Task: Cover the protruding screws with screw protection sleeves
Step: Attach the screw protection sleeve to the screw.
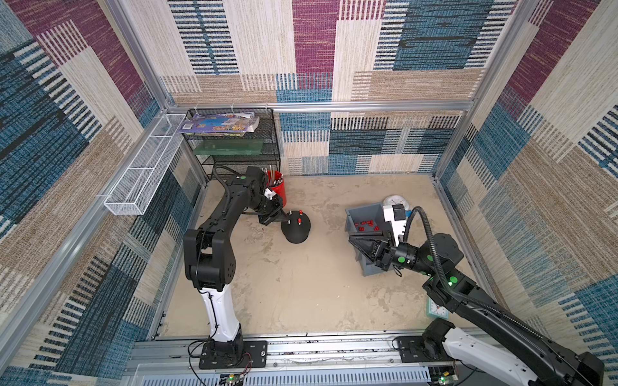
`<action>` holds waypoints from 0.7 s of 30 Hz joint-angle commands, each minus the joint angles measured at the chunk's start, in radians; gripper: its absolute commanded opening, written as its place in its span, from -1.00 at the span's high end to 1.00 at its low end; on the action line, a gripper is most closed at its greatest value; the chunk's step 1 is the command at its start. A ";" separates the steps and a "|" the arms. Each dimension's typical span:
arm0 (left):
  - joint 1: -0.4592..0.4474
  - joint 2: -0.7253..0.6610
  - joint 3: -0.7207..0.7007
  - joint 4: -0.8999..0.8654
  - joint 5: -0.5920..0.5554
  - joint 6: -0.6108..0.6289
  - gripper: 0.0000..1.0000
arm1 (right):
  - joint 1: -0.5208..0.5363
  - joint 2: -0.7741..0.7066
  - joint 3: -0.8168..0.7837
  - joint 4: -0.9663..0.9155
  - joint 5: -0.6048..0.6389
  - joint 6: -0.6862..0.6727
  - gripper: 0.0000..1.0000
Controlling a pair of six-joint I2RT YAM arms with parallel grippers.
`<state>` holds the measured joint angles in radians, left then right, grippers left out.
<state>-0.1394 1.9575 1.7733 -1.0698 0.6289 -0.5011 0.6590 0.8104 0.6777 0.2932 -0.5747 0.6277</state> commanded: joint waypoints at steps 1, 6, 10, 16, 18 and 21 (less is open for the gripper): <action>0.000 0.001 0.011 -0.009 0.001 0.009 1.00 | 0.001 0.001 -0.003 0.009 0.010 -0.016 0.58; 0.000 0.012 0.004 -0.009 0.016 0.008 1.00 | -0.001 0.000 -0.005 0.010 0.013 -0.015 0.58; 0.000 0.012 -0.009 -0.015 0.016 0.010 1.00 | 0.000 -0.001 -0.001 0.002 0.015 -0.016 0.58; 0.000 0.016 -0.010 -0.020 0.008 0.016 1.00 | -0.001 -0.004 -0.007 0.001 0.019 -0.015 0.58; 0.000 0.020 -0.005 -0.020 0.006 0.016 1.00 | 0.000 -0.004 -0.007 0.000 0.016 -0.014 0.58; 0.000 0.024 0.005 -0.020 0.010 0.015 1.00 | 0.000 -0.007 -0.007 -0.007 0.019 -0.017 0.58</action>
<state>-0.1394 1.9751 1.7706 -1.0676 0.6575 -0.4938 0.6590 0.8070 0.6739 0.2817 -0.5652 0.6266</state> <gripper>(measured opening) 0.049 0.209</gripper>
